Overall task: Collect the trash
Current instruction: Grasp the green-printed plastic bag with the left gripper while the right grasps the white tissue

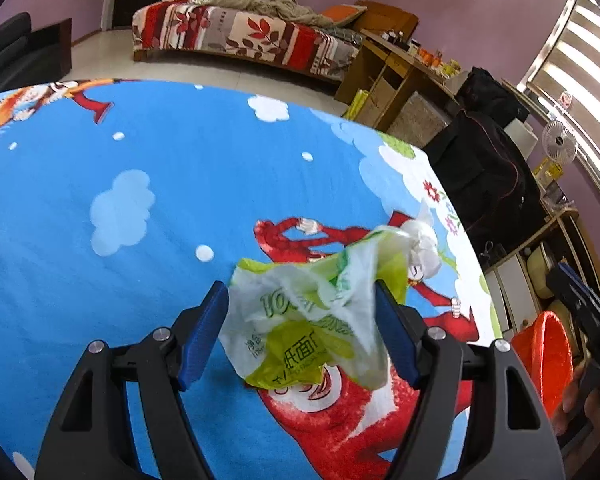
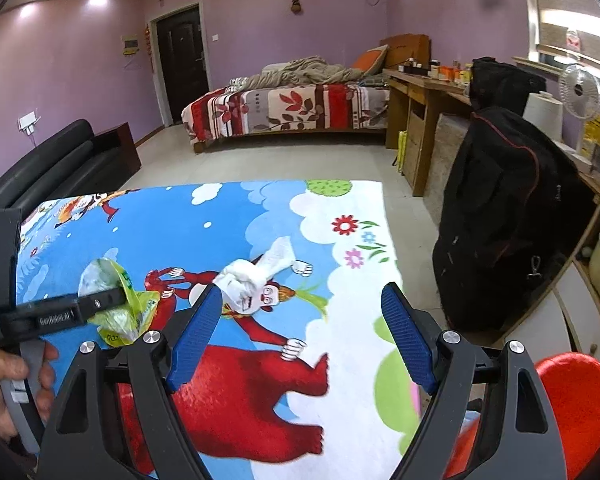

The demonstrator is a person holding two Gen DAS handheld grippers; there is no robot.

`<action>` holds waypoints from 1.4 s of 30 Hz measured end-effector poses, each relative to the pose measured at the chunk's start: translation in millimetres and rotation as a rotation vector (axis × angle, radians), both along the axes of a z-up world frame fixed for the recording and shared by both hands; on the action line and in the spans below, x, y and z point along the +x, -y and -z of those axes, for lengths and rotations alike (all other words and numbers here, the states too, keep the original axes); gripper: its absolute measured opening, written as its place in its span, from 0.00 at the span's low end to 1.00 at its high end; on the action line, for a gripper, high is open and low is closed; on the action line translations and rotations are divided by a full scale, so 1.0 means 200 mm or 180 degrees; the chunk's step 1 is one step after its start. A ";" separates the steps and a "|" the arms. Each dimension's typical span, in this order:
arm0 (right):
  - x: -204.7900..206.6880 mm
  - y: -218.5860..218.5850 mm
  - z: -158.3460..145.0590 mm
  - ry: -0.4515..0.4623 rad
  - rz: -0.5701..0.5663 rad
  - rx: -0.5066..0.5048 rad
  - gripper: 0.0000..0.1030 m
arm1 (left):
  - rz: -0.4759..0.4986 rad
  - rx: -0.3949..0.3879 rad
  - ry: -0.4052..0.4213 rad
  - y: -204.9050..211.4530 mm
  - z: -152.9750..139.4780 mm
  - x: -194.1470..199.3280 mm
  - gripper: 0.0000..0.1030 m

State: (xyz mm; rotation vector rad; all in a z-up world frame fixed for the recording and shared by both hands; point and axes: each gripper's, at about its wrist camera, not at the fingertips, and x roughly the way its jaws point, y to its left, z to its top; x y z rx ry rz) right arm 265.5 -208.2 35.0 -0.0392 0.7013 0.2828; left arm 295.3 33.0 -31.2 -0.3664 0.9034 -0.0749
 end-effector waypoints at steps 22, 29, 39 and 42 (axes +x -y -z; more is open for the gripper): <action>0.36 -0.36 0.28 -0.0468 -0.0270 -0.0179 0.74 | 0.0256 0.0190 -0.0030 0.06 0.08 0.01 0.23; 0.41 -0.46 0.35 -0.0610 -0.0361 -0.0288 0.53 | 0.0171 0.0226 0.0022 0.02 0.05 -0.03 0.21; 0.34 -0.45 0.34 -0.0559 -0.0395 -0.0287 0.36 | 0.0092 0.0181 0.0080 -0.01 0.02 -0.09 0.21; 0.29 -0.42 0.32 -0.0518 -0.0361 -0.0279 0.36 | 0.0085 0.0176 0.0115 0.00 0.00 -0.10 0.21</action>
